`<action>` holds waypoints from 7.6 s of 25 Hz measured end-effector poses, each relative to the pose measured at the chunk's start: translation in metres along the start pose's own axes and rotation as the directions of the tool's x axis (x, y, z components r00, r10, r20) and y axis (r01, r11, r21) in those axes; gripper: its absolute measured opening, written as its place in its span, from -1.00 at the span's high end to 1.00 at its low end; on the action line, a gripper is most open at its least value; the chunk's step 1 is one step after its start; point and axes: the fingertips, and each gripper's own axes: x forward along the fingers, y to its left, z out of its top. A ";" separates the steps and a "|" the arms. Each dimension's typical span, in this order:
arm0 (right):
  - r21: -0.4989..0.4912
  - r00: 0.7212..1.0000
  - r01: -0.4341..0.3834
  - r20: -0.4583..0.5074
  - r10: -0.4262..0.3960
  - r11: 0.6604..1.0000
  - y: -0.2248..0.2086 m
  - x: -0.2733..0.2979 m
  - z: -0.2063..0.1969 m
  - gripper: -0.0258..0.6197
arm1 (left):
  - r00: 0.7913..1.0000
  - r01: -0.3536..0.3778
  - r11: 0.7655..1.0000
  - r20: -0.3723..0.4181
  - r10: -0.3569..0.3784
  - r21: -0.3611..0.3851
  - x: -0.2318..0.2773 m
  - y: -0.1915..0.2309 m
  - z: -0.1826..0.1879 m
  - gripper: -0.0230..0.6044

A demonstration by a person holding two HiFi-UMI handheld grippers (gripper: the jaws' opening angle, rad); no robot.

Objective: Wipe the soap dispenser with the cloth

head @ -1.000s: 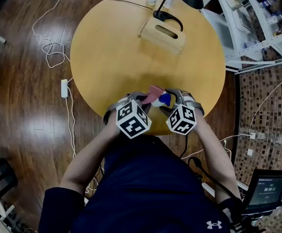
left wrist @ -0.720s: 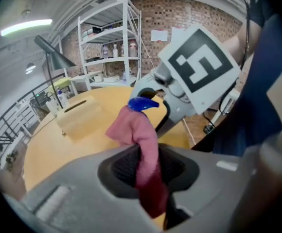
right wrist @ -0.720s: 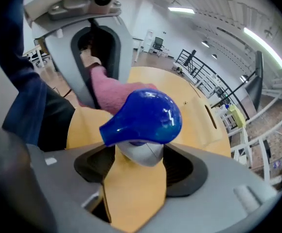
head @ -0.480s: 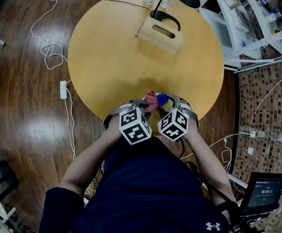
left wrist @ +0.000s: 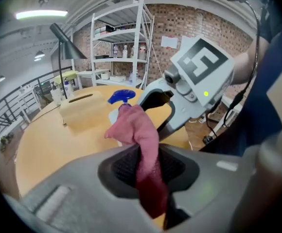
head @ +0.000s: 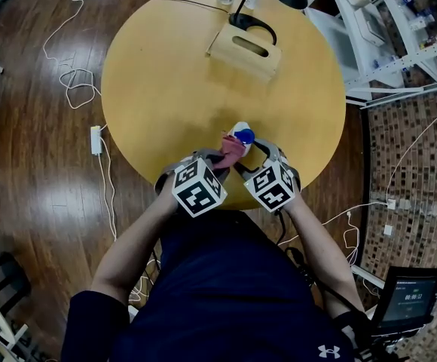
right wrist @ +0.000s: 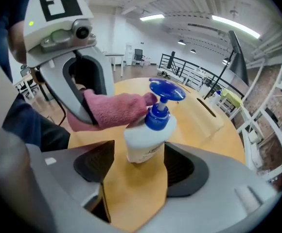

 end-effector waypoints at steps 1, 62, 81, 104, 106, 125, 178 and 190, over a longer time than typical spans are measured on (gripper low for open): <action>0.024 1.000 0.003 0.005 -0.003 1.000 -0.002 0.000 0.001 -0.08 | 1.000 0.010 1.000 -0.008 -0.010 0.002 0.000 -0.002 -0.002 0.64; 0.309 0.999 0.038 -0.036 -0.028 0.950 -0.008 0.027 -0.002 0.01 | 0.995 0.007 0.996 0.100 0.002 -0.086 0.003 0.025 0.026 0.65; 0.323 0.994 0.056 -0.104 -0.023 0.945 0.015 0.026 -0.028 0.08 | 0.984 -0.067 0.992 0.160 0.085 -0.111 0.005 0.018 0.028 0.65; 0.296 0.988 0.135 -0.107 -0.107 0.946 0.008 0.020 -0.036 0.13 | 0.965 -0.015 0.989 0.256 0.052 -0.147 0.018 0.046 0.008 0.65; 0.310 0.989 0.124 -0.111 -0.094 0.943 0.008 0.022 -0.036 0.13 | 0.972 0.015 0.996 0.234 0.006 -0.091 0.035 0.038 0.008 0.64; 0.387 0.999 0.043 -0.013 -0.042 0.921 0.010 0.003 -0.009 -0.27 | 0.980 0.085 0.983 0.191 -0.053 -0.164 0.010 0.018 0.009 0.65; 0.718 0.867 -0.181 0.439 -0.236 0.672 -0.051 -0.062 -0.030 0.46 | 0.999 -0.052 0.990 -0.023 0.049 -0.129 0.079 0.018 -0.031 0.64; 0.795 0.888 -0.196 0.392 -0.239 0.575 -0.054 -0.053 -0.036 0.46 | 0.987 0.019 0.998 0.160 -0.010 -0.054 0.041 -0.038 0.040 0.64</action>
